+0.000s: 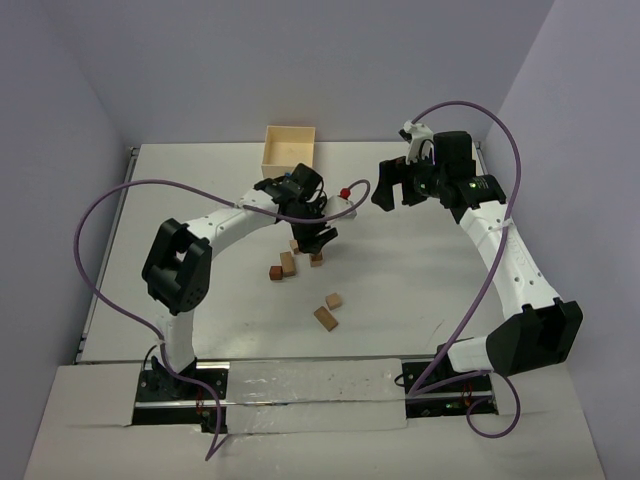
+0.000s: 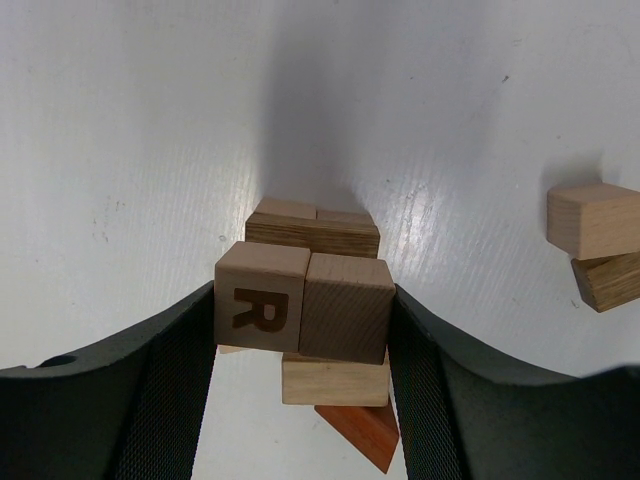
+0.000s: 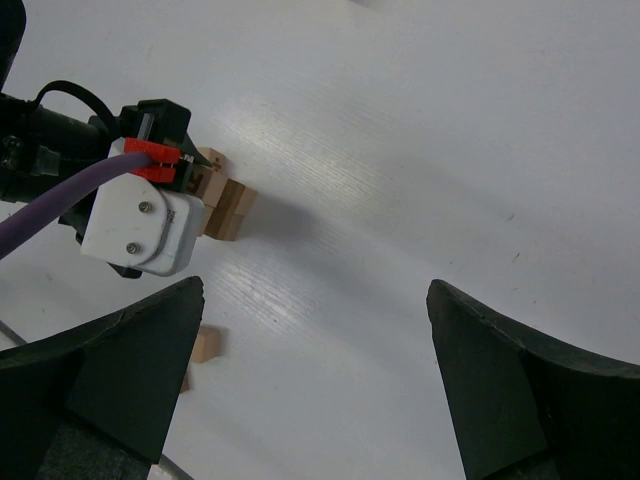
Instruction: Build the wood block tower
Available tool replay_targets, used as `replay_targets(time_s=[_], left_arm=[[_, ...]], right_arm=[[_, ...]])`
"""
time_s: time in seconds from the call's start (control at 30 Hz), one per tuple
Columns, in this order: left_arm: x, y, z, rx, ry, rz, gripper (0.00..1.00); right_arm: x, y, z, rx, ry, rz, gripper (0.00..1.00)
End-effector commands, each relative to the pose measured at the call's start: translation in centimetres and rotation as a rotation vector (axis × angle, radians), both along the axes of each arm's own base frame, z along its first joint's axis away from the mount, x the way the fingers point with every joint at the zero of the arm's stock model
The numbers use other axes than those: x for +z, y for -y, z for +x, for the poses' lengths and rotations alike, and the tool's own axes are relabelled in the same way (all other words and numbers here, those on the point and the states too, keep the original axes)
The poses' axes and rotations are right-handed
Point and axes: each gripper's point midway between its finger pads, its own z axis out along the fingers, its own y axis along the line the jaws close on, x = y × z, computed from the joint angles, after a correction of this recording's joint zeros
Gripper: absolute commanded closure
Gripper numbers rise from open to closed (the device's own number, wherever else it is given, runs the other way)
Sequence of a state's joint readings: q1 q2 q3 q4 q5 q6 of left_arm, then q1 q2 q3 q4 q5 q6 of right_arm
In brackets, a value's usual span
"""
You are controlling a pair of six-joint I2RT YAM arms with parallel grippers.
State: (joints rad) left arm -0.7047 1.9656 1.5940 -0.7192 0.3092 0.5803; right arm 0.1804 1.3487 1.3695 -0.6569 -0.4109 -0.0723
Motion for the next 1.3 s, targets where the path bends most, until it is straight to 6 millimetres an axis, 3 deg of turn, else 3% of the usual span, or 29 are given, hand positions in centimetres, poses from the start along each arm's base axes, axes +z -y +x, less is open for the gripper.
replay_targets(time_s=[0.0, 1.27], left_arm=[[2.04, 0.91, 0.46, -0.025, 0.072, -0.049, 0.86], [1.09, 1.18, 0.71, -0.039, 0.126, -0.029, 0.71]], right_arm=[[1.70, 0.07, 0.47, 0.003, 0.046, 0.009, 0.00], [1.59, -0.17, 0.34, 0.008, 0.040, 0.026, 0.00]])
